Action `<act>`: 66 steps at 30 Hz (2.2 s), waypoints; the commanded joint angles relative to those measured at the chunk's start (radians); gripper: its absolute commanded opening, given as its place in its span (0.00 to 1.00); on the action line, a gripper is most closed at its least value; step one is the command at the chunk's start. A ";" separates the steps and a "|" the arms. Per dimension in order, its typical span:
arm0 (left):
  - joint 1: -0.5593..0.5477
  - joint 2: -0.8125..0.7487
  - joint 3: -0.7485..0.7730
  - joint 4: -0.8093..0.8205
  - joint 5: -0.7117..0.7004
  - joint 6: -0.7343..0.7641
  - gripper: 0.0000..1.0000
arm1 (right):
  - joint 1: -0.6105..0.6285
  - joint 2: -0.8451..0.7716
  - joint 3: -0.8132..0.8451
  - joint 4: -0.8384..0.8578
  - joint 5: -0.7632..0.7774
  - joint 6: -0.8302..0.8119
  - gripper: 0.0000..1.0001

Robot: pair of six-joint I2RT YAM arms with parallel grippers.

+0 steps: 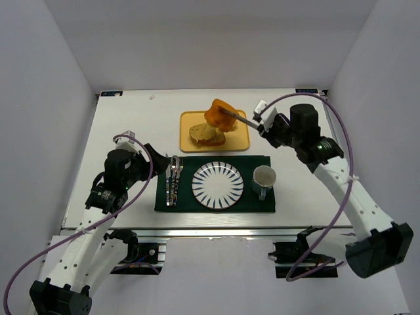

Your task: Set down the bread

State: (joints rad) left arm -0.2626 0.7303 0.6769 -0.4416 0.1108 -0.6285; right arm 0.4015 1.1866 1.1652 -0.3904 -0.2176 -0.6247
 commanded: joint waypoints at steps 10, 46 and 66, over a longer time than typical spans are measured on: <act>0.003 -0.023 0.024 -0.019 -0.033 0.016 0.90 | 0.120 -0.251 -0.119 -0.237 -0.178 0.037 0.00; 0.003 -0.069 -0.007 -0.040 -0.037 -0.004 0.90 | 0.304 -0.369 -0.309 -0.317 -0.106 -0.144 0.14; 0.003 -0.055 -0.011 -0.026 -0.037 0.004 0.90 | 0.304 -0.392 -0.231 -0.321 -0.178 -0.084 0.47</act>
State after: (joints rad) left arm -0.2626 0.6788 0.6750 -0.4786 0.0853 -0.6285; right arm 0.7010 0.8177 0.8612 -0.7406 -0.3439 -0.7353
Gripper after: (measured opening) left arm 0.895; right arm 0.469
